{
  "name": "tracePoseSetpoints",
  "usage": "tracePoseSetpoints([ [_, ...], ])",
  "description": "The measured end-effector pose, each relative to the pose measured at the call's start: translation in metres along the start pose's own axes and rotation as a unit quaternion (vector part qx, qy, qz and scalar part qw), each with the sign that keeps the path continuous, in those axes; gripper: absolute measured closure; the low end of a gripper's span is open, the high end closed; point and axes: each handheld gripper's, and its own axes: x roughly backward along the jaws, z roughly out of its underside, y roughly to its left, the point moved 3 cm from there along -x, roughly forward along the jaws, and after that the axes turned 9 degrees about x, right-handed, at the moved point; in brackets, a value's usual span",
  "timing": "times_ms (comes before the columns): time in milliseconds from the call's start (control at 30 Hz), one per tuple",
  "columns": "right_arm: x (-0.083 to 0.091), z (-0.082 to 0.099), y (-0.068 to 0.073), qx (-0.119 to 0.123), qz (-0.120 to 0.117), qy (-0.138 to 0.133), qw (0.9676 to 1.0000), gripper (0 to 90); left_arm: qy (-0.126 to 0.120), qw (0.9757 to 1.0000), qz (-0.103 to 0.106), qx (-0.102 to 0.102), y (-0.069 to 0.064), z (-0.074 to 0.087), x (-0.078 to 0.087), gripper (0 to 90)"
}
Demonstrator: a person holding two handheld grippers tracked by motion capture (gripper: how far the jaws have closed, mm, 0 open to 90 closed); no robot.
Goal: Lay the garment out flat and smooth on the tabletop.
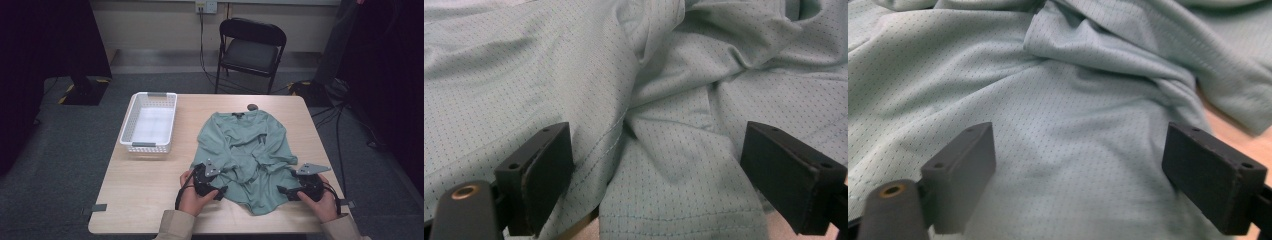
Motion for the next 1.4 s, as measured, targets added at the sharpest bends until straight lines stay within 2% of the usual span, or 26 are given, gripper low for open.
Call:
tracePoseSetpoints([
  [33,0.002,-0.001,-0.002,0.004,0.001,-0.002,1.0,13.6,0.0,1.0,0.0,0.0,0.0,0.0,0.0,13.3],
  [133,0.009,-0.008,-0.01,-0.005,0.014,-0.014,0.9998,15.2,0.0,1.0,0.0,0.0,0.0,0.0,0.0,13.3],
  [233,0.015,-0.012,-0.022,-0.021,0.028,-0.028,0.999,23.3,0.0,1.0,0.0,0.0,0.0,0.0,0.0,13.3],
  [400,0.014,-0.016,-0.048,-0.053,0.049,-0.035,0.9968,36.2,0.0,1.0,0.0,0.0,0.0,0.0,0.0,13.3],
  [433,0.013,-0.017,-0.053,-0.062,0.047,-0.036,0.9963,40.7,0.0,1.0,0.0,0.0,0.0,0.0,0.0,13.3],
  [467,0.013,-0.018,-0.057,-0.068,0.049,-0.037,0.9958,41.2,0.0,1.0,0.0,0.0,0.0,0.0,0.0,13.3],
  [567,0.011,-0.021,-0.064,-0.067,0.061,-0.034,0.9953,46.6,0.0,1.0,0.0,0.0,0.0,0.0,0.0,13.3],
  [633,0.01,-0.023,-0.066,-0.067,0.066,-0.033,0.995,51.5,0.0,1.0,0.0,0.0,0.0,0.0,0.0,13.3],
  [900,0.002,-0.02,-0.072,-0.065,0.077,-0.017,0.9948,59.3,0.001,1.0,0.0,0.0,0.0,0.0,0.0,13.3],
  [1133,0.002,-0.015,-0.083,-0.088,0.084,-0.02,0.9923,63.1,0.001,1.0,0.0,0.0,0.0,0.0,0.0,13.3],
  [1400,-0.005,-0.01,-0.084,-0.095,0.08,-0.016,0.9922,64.1,0.0,1.0,0.0,0.0,0.0,0.0,0.0,13.2],
])
